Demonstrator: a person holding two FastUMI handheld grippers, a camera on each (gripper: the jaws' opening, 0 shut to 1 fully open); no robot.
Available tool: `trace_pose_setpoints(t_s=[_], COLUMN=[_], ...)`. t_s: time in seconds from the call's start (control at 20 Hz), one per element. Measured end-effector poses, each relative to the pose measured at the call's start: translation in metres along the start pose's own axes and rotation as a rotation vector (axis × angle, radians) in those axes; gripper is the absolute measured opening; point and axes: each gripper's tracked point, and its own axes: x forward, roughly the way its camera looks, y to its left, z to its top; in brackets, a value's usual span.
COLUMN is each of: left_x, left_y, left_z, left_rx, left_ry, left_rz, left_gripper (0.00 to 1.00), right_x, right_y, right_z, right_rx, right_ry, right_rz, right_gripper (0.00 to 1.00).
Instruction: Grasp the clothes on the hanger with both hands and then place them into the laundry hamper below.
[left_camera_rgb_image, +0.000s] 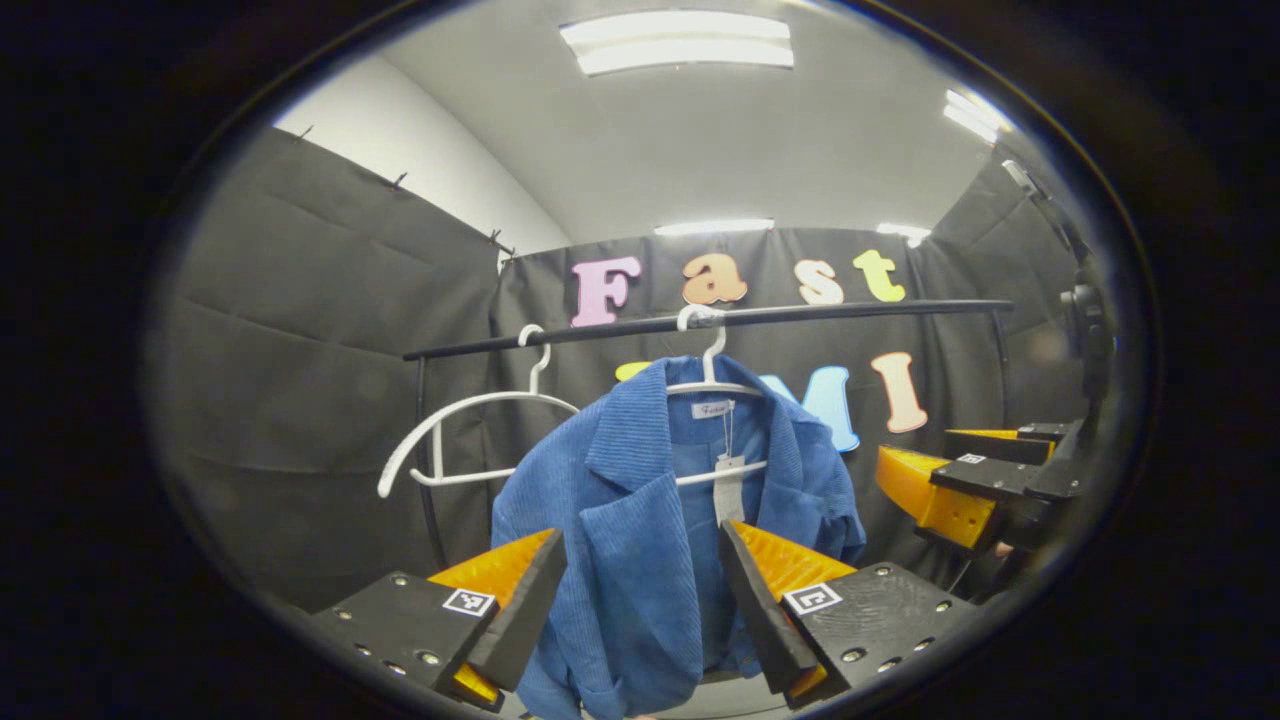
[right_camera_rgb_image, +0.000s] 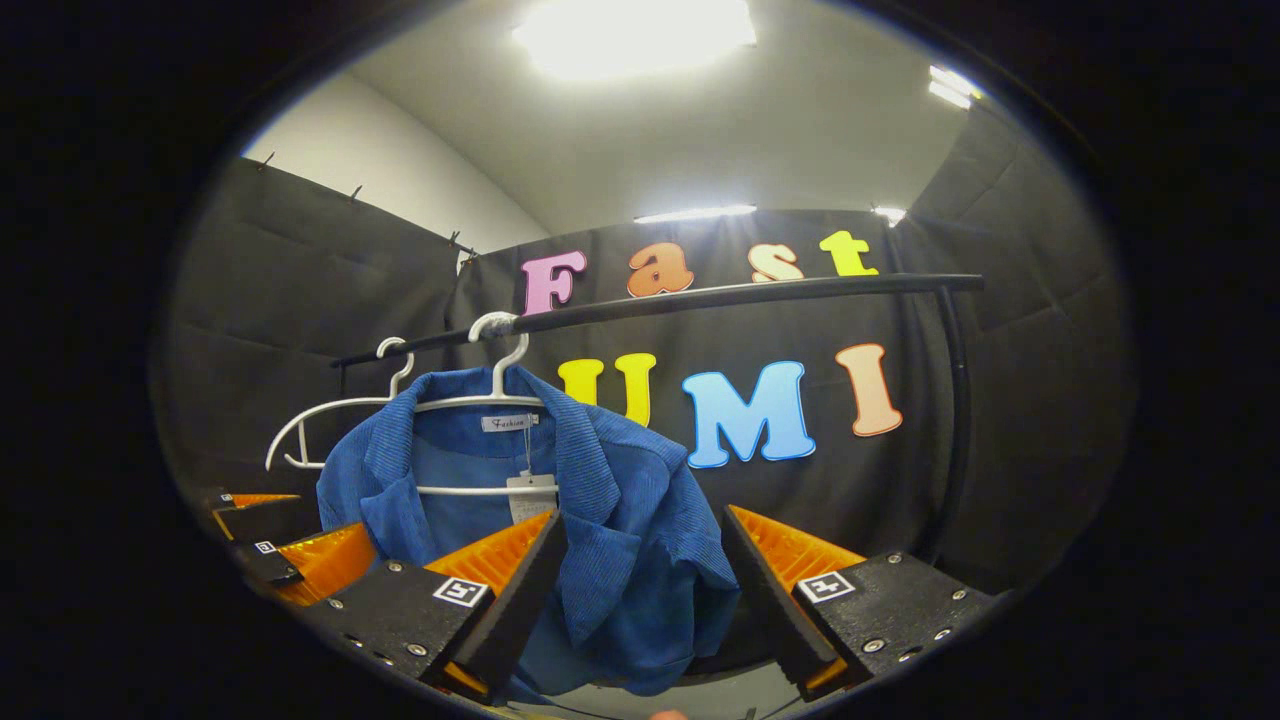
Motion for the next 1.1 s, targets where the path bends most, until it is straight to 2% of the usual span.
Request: trace_pose_setpoints(t_s=[0.55,1.1], left_x=[0.041,0.071], left_y=[-0.003,-0.004], left_z=[-0.032,-0.083], left_rx=[0.021,0.055], left_ry=[0.028,0.094], left_rz=[0.083,0.150], left_gripper=[0.89,0.89], right_x=[0.059,0.094], right_y=[0.018,0.026], right_z=[-0.049,-0.109], right_rx=[0.013,0.041], right_ry=[0.081,0.175], right_rz=[0.120,0.193], right_gripper=[0.96,0.96])
